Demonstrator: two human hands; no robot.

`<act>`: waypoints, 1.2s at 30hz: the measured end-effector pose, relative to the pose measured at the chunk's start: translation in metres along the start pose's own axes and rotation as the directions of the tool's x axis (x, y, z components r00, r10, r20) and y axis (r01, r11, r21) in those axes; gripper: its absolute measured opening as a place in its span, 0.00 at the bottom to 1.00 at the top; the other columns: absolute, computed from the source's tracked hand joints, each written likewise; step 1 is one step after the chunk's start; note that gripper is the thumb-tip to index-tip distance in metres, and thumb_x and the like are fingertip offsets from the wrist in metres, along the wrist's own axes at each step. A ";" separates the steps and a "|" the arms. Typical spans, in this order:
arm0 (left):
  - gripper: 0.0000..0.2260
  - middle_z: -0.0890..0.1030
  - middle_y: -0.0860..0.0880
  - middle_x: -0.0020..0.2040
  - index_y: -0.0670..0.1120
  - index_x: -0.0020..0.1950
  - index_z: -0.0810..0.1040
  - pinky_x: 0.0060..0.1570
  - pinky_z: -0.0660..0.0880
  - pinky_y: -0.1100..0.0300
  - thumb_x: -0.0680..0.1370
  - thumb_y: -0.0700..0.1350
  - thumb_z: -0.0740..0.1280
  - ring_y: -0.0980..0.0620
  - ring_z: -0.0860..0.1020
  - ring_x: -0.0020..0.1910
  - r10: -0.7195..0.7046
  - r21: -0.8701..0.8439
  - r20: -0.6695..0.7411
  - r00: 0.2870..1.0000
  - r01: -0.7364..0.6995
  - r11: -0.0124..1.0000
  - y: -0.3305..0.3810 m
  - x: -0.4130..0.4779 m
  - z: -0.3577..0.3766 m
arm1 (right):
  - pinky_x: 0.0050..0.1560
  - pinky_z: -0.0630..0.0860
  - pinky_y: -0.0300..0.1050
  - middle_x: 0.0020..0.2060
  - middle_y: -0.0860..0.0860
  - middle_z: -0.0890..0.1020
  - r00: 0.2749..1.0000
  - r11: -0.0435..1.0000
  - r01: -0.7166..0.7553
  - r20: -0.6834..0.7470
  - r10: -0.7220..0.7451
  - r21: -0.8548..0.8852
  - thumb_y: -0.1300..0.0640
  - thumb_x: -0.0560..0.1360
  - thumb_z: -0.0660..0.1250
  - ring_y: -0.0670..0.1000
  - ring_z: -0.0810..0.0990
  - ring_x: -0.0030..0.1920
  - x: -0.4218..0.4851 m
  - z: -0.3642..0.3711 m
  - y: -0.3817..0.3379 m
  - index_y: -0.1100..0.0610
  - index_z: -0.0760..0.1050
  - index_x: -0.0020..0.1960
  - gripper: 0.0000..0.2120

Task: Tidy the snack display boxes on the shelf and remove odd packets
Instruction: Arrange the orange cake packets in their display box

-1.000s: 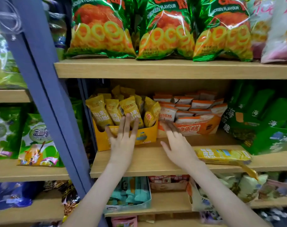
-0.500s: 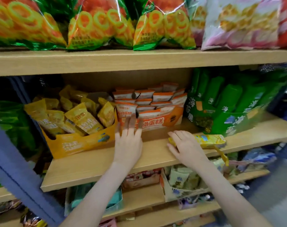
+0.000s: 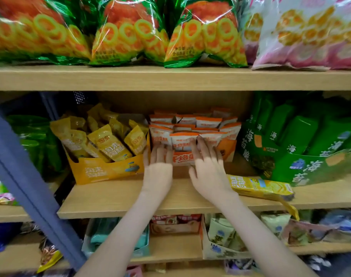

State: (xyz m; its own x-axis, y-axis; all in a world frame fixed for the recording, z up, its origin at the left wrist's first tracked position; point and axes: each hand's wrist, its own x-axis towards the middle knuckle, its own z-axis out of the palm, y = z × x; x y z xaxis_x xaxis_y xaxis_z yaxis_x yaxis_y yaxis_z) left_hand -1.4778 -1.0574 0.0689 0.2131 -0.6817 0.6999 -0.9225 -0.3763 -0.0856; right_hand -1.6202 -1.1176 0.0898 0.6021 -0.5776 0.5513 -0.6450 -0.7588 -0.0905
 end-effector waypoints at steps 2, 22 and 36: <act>0.17 0.80 0.38 0.50 0.39 0.55 0.80 0.58 0.74 0.41 0.68 0.39 0.63 0.37 0.79 0.50 0.041 -0.012 -0.075 0.996 -0.042 0.999 0.002 0.006 -0.004 | 0.73 0.49 0.56 0.76 0.58 0.60 1.000 1.000 -0.016 -0.022 0.016 -0.023 0.56 0.75 0.66 0.57 0.54 0.76 -0.001 0.002 0.000 0.59 0.53 0.78 0.37; 0.12 0.81 0.45 0.48 0.40 0.56 0.79 0.50 0.65 0.55 0.78 0.37 0.58 0.47 0.78 0.48 0.213 -0.281 -0.310 0.927 -0.303 0.910 0.013 -0.031 -0.041 | 0.56 0.63 0.34 0.55 0.56 0.71 0.926 0.929 0.041 -0.363 0.103 0.367 0.58 0.78 0.63 0.50 0.68 0.54 -0.022 -0.017 -0.020 0.60 0.64 0.67 0.20; 0.30 0.65 0.34 0.71 0.35 0.73 0.60 0.68 0.68 0.43 0.75 0.34 0.70 0.38 0.65 0.71 0.113 -0.414 -0.175 0.978 -0.178 0.893 -0.021 -0.043 -0.024 | 0.57 0.63 0.22 0.55 0.50 0.66 0.965 0.823 -0.096 -0.151 0.216 0.560 0.64 0.76 0.69 0.37 0.67 0.50 -0.005 -0.018 -0.058 0.56 0.67 0.68 0.23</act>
State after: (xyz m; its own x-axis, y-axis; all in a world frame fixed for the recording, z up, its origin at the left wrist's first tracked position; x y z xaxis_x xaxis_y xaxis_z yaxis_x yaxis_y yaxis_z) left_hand -1.4752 -1.0054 0.0577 0.0476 -0.5999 0.7987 -0.9946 0.0452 0.0932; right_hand -1.5945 -1.0649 0.1074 0.3704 -0.6755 0.6376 -0.3248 -0.7372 -0.5924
